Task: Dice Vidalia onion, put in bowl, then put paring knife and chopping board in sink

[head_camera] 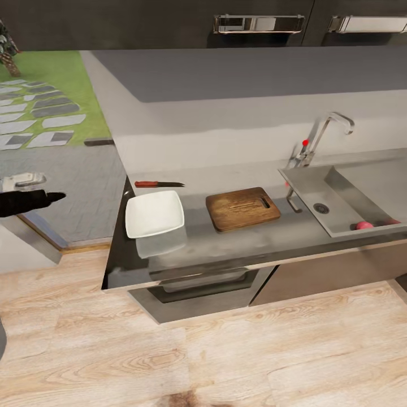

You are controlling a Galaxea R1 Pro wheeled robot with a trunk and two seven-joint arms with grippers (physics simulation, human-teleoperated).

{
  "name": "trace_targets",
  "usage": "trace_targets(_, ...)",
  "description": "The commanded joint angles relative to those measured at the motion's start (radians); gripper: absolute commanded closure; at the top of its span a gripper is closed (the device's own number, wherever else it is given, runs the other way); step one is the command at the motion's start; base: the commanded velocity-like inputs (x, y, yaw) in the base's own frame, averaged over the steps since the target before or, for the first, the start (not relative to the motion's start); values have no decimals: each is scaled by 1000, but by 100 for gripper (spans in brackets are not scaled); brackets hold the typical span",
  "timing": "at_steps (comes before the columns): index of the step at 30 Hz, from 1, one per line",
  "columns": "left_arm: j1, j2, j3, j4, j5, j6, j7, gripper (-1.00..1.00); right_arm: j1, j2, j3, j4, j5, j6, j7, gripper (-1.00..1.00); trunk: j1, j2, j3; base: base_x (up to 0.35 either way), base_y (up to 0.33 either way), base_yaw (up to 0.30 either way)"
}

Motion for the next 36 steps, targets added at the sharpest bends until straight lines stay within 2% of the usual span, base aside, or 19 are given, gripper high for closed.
trace_targets(1,-1,8,1,28,-10,-14,-11,-100,-1,0,5,0,3,-1,-9,-100,1,-2,-2,0,0,0)
trace_targets(5,-1,18,1,119,-15,-110,-11,-100,-1,0,4,0,3,-1,-9,-100,1,-2,-2,0,0,0)
trace_targets(7,-1,21,0,213,-25,-219,-11,-100,-1,0,4,0,3,-1,-9,-100,1,-2,-2,0,0,0)
trace_targets(11,0,21,-1,384,-44,-359,-11,-100,-1,0,4,0,3,-1,-9,-100,1,-2,-2,0,0,0)
trace_targets(12,0,19,-3,470,-52,-423,-11,-100,-1,0,4,0,3,-1,-9,-100,1,-2,-2,0,0,0)
trace_targets(13,0,19,-3,515,-56,-459,-11,-100,-1,0,4,0,3,-1,-9,-100,1,-2,-2,0,0,0)
trace_targets(14,0,17,-5,610,-66,-541,-10,-100,-1,0,4,0,3,-1,-9,-100,1,-2,-2,0,0,0)
trace_targets(15,0,16,-6,659,-71,-586,-10,-100,-1,0,4,0,3,-1,-9,-100,1,-2,-2,0,0,0)
trace_targets(16,0,11,-7,759,-83,-681,-9,-100,-1,-1,4,0,3,0,-9,-100,1,-2,-2,0,0,0)
trace_targets(18,0,5,-8,854,-97,-774,-8,-100,-1,-1,5,0,3,0,-9,-100,1,-2,-2,0,0,0)
trace_targets(19,0,-2,-8,941,-111,-858,-7,-100,-1,-1,5,0,3,0,-9,-100,1,-2,-2,0,0,0)
trace_targets(21,0,-7,-9,1053,-128,-952,-6,-100,-1,-2,5,0,3,-1,-9,-100,1,-2,-2,0,0,0)
trace_targets(23,0,-7,-9,1120,-136,-993,-6,-100,-1,-2,4,0,3,-1,-9,-100,1,-2,-2,0,0,0)
trace_targets(24,0,-6,-9,1180,-141,-1022,-7,-100,-1,-2,4,0,3,-1,-9,-100,1,-2,-2,0,0,0)
trace_targets(25,0,-1,-9,1257,-146,-1065,-7,-100,-1,-2,5,0,3,-1,-9,-100,1,-2,-2,0,0,0)
trace_targets(26,0,2,-9,1308,-147,-1156,-6,-100,-1,-2,4,0,3,-1,-9,-100,1,-2,-2,0,0,0)
trace_targets(27,2,5,-9,1321,-146,-1209,-5,-100,-1,-2,5,0,3,-1,-9,-100,1,-2,-2,0,0,0)
trace_targets(30,5,15,-9,1335,-145,-1287,-3,-100,-1,-2,4,0,3,-1,-9,-100,1,-2,-2,0,0,0)
trace_targets(36,14,51,-8,1344,-144,-1334,-2,-100,-1,-2,5,0,3,-1,-9,-100,1,-2,-2,0,0,0)
